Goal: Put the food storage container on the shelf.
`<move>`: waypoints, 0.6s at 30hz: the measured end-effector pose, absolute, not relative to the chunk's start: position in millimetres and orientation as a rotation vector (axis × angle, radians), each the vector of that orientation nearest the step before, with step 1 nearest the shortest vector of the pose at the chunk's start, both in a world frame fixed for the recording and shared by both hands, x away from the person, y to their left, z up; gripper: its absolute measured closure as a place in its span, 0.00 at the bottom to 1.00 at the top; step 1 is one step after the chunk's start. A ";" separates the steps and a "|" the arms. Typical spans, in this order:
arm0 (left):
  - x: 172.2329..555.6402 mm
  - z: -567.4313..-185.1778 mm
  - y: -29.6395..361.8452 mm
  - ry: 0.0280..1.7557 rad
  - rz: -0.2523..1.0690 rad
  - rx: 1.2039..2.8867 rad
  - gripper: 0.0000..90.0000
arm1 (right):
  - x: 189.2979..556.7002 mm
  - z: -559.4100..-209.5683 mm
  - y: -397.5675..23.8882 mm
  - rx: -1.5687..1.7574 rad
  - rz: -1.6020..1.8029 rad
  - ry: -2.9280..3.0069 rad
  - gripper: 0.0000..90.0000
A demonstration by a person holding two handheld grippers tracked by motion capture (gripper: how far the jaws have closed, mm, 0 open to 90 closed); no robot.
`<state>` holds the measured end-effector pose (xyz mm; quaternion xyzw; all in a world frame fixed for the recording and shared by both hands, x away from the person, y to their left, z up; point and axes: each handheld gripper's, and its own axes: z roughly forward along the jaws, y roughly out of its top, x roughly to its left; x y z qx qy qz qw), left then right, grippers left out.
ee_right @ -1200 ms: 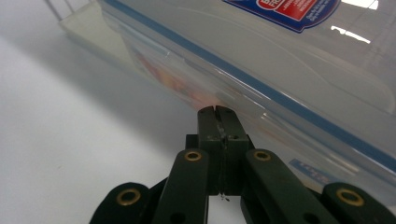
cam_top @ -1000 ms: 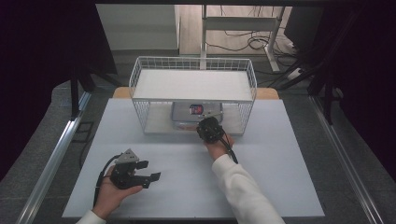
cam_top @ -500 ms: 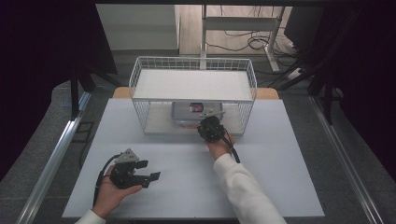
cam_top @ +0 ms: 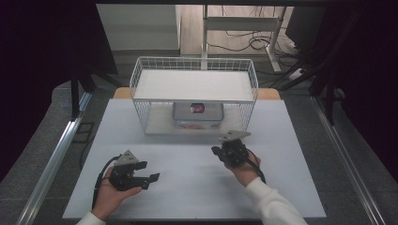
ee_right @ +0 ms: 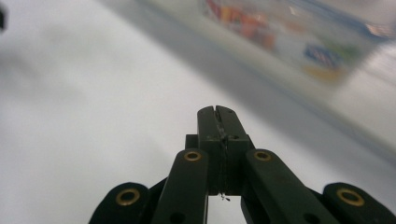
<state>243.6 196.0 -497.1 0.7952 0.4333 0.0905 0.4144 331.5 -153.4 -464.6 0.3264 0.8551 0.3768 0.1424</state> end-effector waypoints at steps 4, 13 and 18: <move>243.7 -498.4 195.9 1.099 0.233 2.002 0.32 | 305.3 -465.1 -191.9 0.977 1.108 2.453 0.98; 242.0 -498.5 192.9 1.105 0.252 2.007 0.32 | 261.2 -473.5 -268.7 1.123 1.096 2.407 0.97; 240.5 -498.3 193.5 1.106 0.258 2.011 0.32 | 248.9 -470.1 -281.7 1.140 1.122 2.364 0.83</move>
